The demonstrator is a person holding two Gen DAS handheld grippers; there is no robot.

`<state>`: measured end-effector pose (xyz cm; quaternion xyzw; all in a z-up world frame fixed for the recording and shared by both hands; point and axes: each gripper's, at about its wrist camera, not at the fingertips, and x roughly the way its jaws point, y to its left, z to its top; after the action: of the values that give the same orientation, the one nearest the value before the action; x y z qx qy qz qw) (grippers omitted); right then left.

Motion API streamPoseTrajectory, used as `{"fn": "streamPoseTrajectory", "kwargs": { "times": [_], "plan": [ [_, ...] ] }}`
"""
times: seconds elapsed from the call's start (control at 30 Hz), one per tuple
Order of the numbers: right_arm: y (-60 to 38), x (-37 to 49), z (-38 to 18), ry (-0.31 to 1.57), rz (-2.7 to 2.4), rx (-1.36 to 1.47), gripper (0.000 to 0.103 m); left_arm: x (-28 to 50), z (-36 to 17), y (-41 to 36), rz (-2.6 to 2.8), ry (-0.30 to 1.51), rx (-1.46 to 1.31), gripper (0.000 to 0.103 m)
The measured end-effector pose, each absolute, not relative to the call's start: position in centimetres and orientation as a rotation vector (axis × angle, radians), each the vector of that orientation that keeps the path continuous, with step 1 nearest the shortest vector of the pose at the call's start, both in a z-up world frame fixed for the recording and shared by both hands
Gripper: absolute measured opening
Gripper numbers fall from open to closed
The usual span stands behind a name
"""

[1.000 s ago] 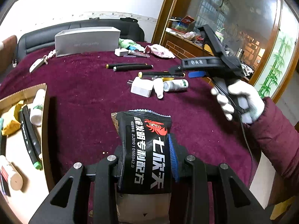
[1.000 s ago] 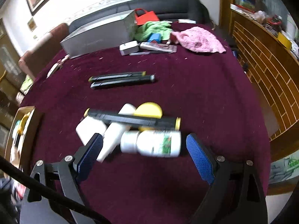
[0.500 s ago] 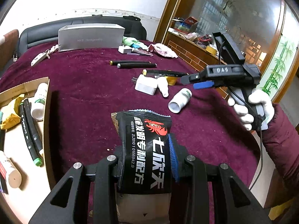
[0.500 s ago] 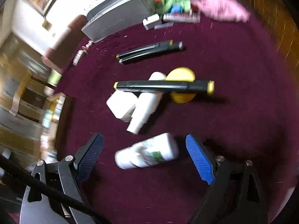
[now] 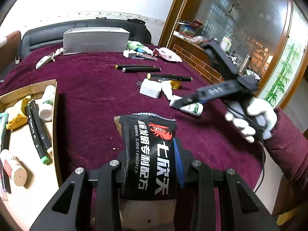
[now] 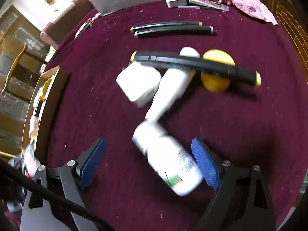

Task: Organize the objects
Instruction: 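Hold the snack bag with the left gripper while the right grasps a white bottle, then carry the snack bag and white bottle over the tray with both grippers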

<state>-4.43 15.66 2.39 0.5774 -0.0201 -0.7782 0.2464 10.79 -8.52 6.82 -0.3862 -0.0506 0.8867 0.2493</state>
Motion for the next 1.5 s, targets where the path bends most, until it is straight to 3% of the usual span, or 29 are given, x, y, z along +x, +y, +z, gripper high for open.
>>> {"fn": "streamPoseTrajectory", "kwargs": {
  "times": [0.23, 0.33, 0.4, 0.57, 0.7, 1.07, 1.5],
  "plan": [
    [15.9, -1.5, 3.4, 0.120, -2.307, 1.534, 0.089, 10.8, 6.2, -8.1, 2.397, -0.164, -1.075, 0.030],
    [15.3, -2.0, 2.9, 0.191, -2.360, 1.543, 0.073, 11.5, 6.6, -8.3, 2.417, -0.145, -1.062, 0.030],
    [14.8, -2.2, 2.4, 0.274, -2.393, 1.562, 0.048, 11.7, 6.8, -8.6, 2.429, -0.149, -1.058, 0.030],
    [13.8, -1.5, 2.1, 0.358, -2.419, 1.549, 0.032, 12.2, 7.0, -9.4, 2.453, -0.164, -1.059, 0.030],
    [13.6, -0.6, 2.2, 0.363, -2.433, 1.552, 0.032, 12.8, 7.1, -9.8, 2.474, -0.174, -1.052, 0.030],
    [13.0, 3.2, 4.8, 0.110, -2.357, 1.491, 0.032, 15.2, 8.6, -13.8, 2.599, -0.201, -1.006, 0.030],
    [2.2, 6.1, 8.9, 0.024, -2.143, 1.344, 0.032, 16.2, 7.5, -24.5, 2.864, -0.339, -1.132, 0.030]
  ]
}}
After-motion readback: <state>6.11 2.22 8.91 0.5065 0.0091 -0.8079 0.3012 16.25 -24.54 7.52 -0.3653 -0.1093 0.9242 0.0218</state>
